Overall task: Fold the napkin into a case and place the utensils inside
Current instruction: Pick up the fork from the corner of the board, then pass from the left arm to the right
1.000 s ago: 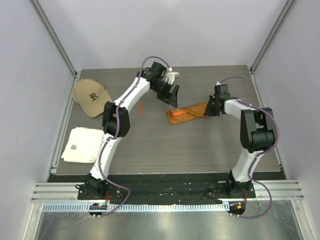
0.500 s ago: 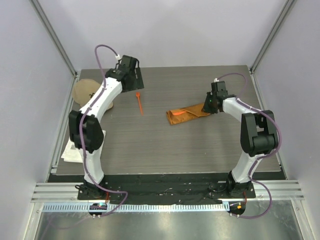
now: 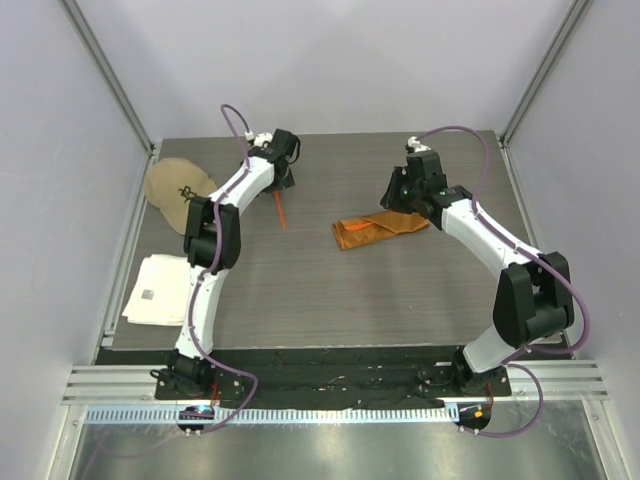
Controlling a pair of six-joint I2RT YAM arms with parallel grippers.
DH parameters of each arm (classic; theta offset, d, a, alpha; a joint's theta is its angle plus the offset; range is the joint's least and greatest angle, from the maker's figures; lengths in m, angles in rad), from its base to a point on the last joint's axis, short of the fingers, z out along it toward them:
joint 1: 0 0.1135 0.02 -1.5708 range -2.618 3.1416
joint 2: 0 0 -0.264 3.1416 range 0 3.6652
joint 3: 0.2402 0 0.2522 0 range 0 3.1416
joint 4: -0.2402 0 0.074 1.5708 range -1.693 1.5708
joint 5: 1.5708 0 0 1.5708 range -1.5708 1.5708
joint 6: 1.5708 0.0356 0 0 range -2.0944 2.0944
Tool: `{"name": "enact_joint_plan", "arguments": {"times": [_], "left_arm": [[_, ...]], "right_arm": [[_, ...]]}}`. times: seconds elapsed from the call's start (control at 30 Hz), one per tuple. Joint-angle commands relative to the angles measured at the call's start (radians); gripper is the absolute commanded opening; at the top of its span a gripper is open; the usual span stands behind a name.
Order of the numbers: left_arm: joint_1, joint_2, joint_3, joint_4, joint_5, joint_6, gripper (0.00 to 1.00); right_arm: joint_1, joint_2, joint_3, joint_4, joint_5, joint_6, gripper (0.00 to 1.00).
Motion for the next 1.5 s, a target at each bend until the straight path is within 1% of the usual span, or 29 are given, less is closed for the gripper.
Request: {"name": "enact_joint_plan", "arguments": {"times": [0.0,0.07,0.23,0.27,0.33,0.43,0.53,0.6,0.63,0.67,0.7,0.73,0.77,0.8,0.9,0.93,0.97,1.0,1.03,1.07,1.1,1.13,1.2,1.23,1.27,1.3,1.4,1.43,1.47], "left_arm": [[-0.003,0.007,0.063,0.038,-0.033,-0.043,0.83],[-0.003,0.007,0.031,0.064,-0.03,-0.055,0.87],[-0.001,0.052,0.063,0.063,-0.008,-0.06,0.85],[0.0,0.066,0.066,0.066,-0.001,-0.058,0.81],[0.0,0.079,0.073,0.068,0.004,-0.054,0.79],[0.0,0.092,0.076,0.071,0.022,-0.038,0.7],[0.005,0.075,0.044,0.112,0.048,-0.032,0.56],[0.015,0.064,0.04,0.132,0.097,-0.023,0.43],[0.023,0.06,0.047,0.134,0.12,-0.021,0.3],[0.038,0.052,0.053,0.143,0.143,-0.02,0.22],[0.046,0.032,0.053,0.146,0.163,-0.017,0.14],[0.054,0.015,0.049,0.147,0.203,-0.008,0.02],[0.063,-0.005,0.038,0.155,0.217,-0.002,0.0],[0.063,-0.028,0.02,0.169,0.231,0.014,0.0],[0.066,-0.181,-0.123,0.264,0.338,0.049,0.0],[0.066,-0.266,-0.222,0.291,0.376,0.023,0.0],[0.063,-0.325,-0.285,0.324,0.459,0.002,0.0],[0.062,-0.377,-0.355,0.435,0.51,-0.026,0.0],[0.057,-0.429,-0.506,0.497,0.56,-0.058,0.0],[0.051,-0.541,-0.578,0.563,0.609,-0.108,0.0],[0.037,-0.586,-0.642,0.616,0.621,-0.133,0.0],[0.028,-0.641,-0.76,0.717,0.622,-0.156,0.0],[-0.01,-0.767,-0.879,0.833,0.618,-0.23,0.0],[-0.023,-0.802,-0.978,0.949,0.615,-0.247,0.0],[-0.033,-0.831,-1.018,0.983,0.613,-0.264,0.0],[-0.049,-0.885,-1.054,1.018,0.598,-0.297,0.0],[-0.066,-0.947,-1.172,1.163,0.599,-0.346,0.0],[-0.078,-0.959,-1.206,1.187,0.596,-0.347,0.0],[-0.083,-0.967,-1.215,1.204,0.596,-0.347,0.0]], "right_arm": [[0.005,-0.02,-0.009,-0.009,0.017,-0.013,0.27],[0.008,-0.017,-0.009,-0.006,0.013,-0.012,0.27],[0.018,-0.023,-0.014,0.0,0.007,-0.013,0.27],[0.018,-0.028,-0.015,0.002,0.008,-0.012,0.27],[0.019,-0.032,-0.024,0.009,0.01,-0.013,0.27],[0.022,-0.035,-0.032,0.012,0.008,-0.012,0.27],[0.027,-0.028,-0.035,0.021,0.008,-0.01,0.27],[0.034,-0.014,-0.028,0.028,-0.022,-0.019,0.28],[0.036,-0.008,-0.021,0.032,-0.045,-0.024,0.31],[0.034,-0.002,-0.015,0.035,-0.07,-0.029,0.32],[0.039,0.014,0.011,0.026,-0.081,-0.047,0.37],[0.039,0.018,0.024,0.022,-0.122,-0.067,0.42],[0.042,0.025,0.035,0.02,-0.154,-0.087,0.48],[0.039,0.038,0.057,0.012,-0.176,-0.114,0.61],[0.041,0.064,0.093,0.021,-0.324,-0.157,0.77],[0.042,0.095,0.101,0.028,-0.367,-0.157,0.79],[0.042,0.106,0.109,0.038,-0.469,-0.148,0.81],[0.044,0.117,0.104,0.087,-0.507,-0.133,0.83],[0.053,0.124,0.098,0.121,-0.539,-0.098,0.84],[0.059,0.138,0.095,0.15,-0.622,-0.076,0.86],[0.064,0.143,0.075,0.229,-0.651,-0.046,0.87],[0.071,0.149,0.062,0.276,-0.683,-0.009,0.87],[0.097,0.167,0.022,0.422,-0.761,0.095,0.88],[0.111,0.175,0.006,0.473,-0.786,0.131,0.88],[0.132,0.181,-0.014,0.536,-0.802,0.208,0.88],[0.145,0.184,-0.041,0.616,-0.826,0.235,0.87],[0.186,0.186,-0.092,0.73,-0.845,0.325,0.84],[0.192,0.189,-0.109,0.776,-0.849,0.365,0.83],[0.199,0.193,-0.132,0.843,-0.855,0.394,0.77]]}}
